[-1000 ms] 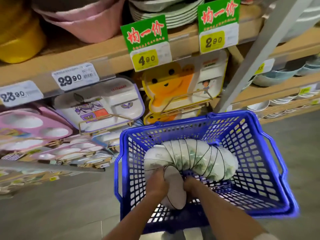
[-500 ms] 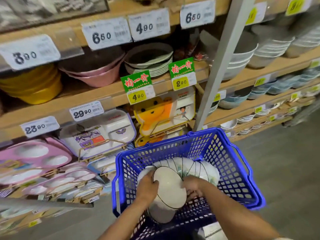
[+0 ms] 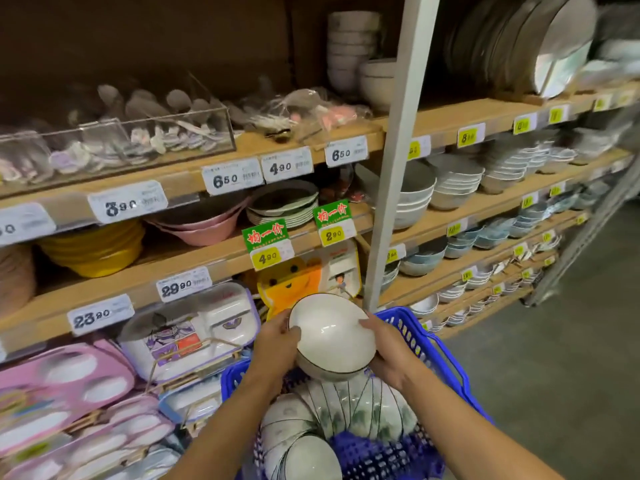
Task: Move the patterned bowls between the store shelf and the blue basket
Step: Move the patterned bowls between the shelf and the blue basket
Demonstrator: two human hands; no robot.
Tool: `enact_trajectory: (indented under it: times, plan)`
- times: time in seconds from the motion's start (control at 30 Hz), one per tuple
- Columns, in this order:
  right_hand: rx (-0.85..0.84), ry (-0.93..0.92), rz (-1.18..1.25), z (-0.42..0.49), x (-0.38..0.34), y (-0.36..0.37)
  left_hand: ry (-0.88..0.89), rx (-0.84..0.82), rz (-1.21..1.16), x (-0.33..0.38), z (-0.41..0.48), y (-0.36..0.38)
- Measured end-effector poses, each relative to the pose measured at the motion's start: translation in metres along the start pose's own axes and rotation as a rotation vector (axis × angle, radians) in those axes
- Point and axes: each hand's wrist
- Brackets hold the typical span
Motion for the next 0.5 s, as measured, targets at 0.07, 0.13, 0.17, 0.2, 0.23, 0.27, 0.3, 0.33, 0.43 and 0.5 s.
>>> enact_trajectory:
  times: [0.07, 0.13, 0.17, 0.2, 0.23, 0.27, 0.3, 0.33, 0.43, 0.5]
  plan:
    - [-0.04, -0.069, 0.046, -0.01, -0.015, 0.001, -0.007, -0.013, -0.07, 0.016, -0.006, 0.0]
    - [-0.069, -0.135, 0.066, -0.021, -0.031, -0.001, 0.0, -0.026, -0.119, 0.03, -0.011, 0.002]
    - [-0.077, -0.163, 0.088, -0.028, -0.039, -0.002, 0.011, -0.042, -0.137, 0.039, -0.015, 0.004]
    - [-0.079, -0.18, 0.117, -0.035, -0.046, -0.005, 0.022, -0.057, -0.155, 0.046, -0.019, 0.006]
    - [-0.08, -0.194, 0.141, -0.041, -0.053, -0.008, 0.03, -0.064, -0.173, 0.054, -0.024, 0.01]
    - [-0.077, -0.206, 0.153, -0.047, -0.061, -0.011, 0.039, -0.06, -0.188, 0.06, -0.029, 0.015]
    - [-0.067, -0.212, 0.155, -0.053, -0.068, -0.015, 0.049, -0.049, -0.197, 0.065, -0.033, 0.021]
    - [-0.051, -0.221, 0.156, -0.058, -0.077, -0.02, 0.061, -0.037, -0.199, 0.071, -0.038, 0.028]
    - [-0.007, -0.235, 0.185, -0.074, -0.102, -0.042, 0.117, -0.036, -0.186, 0.087, -0.053, 0.053]
    - [0.015, -0.241, 0.198, -0.085, -0.12, -0.059, 0.176, -0.022, -0.189, 0.097, -0.062, 0.074]
Point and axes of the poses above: each hand's wrist, its own z-axis towards the middle knuckle, its own y-axis out of the palm, x = y × z, and after that the axes turned 8 degrees about x, right-handed
